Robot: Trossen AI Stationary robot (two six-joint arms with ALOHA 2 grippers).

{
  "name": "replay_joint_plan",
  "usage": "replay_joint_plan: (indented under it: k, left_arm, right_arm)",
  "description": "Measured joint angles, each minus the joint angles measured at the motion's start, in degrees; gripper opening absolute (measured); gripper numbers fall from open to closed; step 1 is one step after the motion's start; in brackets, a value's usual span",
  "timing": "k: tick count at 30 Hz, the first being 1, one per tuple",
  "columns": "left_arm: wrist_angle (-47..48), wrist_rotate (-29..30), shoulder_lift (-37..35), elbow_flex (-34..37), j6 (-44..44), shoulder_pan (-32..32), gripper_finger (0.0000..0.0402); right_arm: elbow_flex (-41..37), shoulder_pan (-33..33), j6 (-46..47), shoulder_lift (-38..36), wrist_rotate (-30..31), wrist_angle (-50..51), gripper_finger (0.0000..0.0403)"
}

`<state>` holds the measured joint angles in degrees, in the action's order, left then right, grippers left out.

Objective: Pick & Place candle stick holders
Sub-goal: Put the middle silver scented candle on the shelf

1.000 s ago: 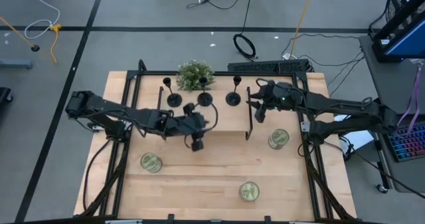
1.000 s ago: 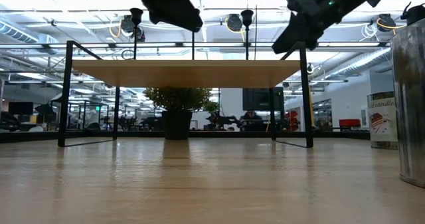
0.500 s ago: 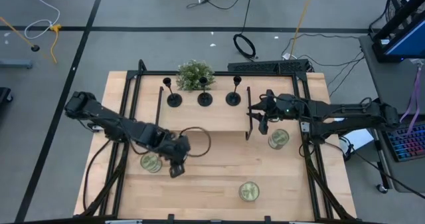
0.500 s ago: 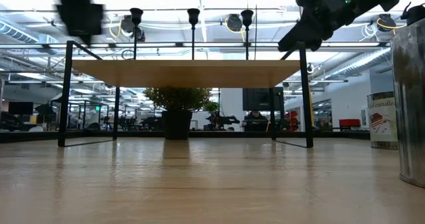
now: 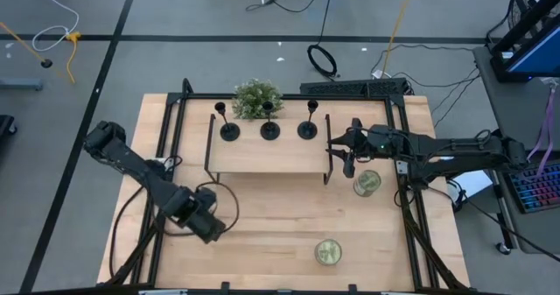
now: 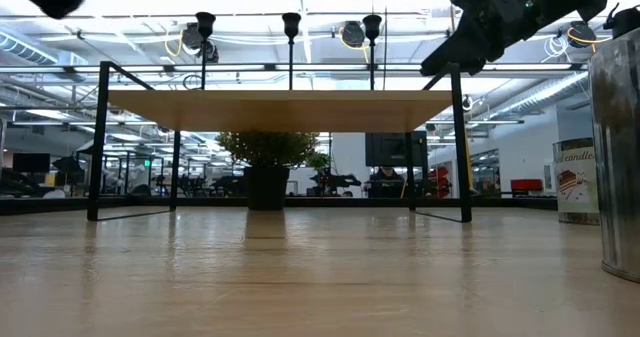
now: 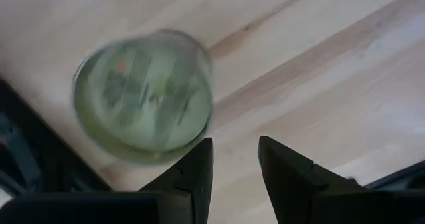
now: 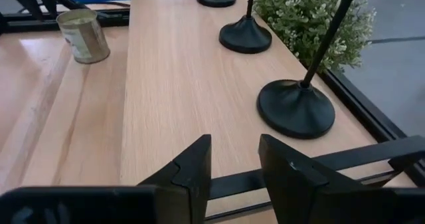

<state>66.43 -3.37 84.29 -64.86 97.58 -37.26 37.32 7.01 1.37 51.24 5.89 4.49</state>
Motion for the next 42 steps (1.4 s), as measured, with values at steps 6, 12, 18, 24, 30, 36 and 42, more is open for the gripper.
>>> replay_joint_plan:
  k: [6,12,18,24,30,36,42]
  left_arm:
    - [0.31,4.5,0.0,0.05,4.95,-3.39,0.0129]
    - [0.31,5.63,0.0,3.62,3.66,-3.95,0.0129]
    - [-0.1,4.29,0.02,5.73,-1.46,-3.58,0.0123]
    - [-0.55,5.18,0.01,5.84,-5.24,-3.6,0.0063]
    - [-0.93,5.36,0.02,5.86,-9.64,-2.9,0.0012]
    - [-4.14,4.96,0.11,1.96,-15.03,0.73,0.0006]
    - [-3.92,6.5,0.09,-6.86,-23.74,4.65,0.0005]
  right_arm:
    - [0.0,0.0,-1.28,0.01,0.0,0.02,0.0118]
    - [0.0,0.0,-2.1,0.02,0.0,0.02,0.0118]
    - [0.0,0.0,-2.08,0.02,0.0,0.04,0.0118]
    - [0.0,0.0,-2.08,0.02,-0.01,0.04,0.0118]
    - [0.0,0.0,-2.08,0.02,-0.02,0.04,0.0118]
    - [0.0,0.0,-2.08,0.02,-0.02,0.04,0.0118]
    - [0.0,0.0,-1.66,0.02,-0.02,0.04,0.0118]
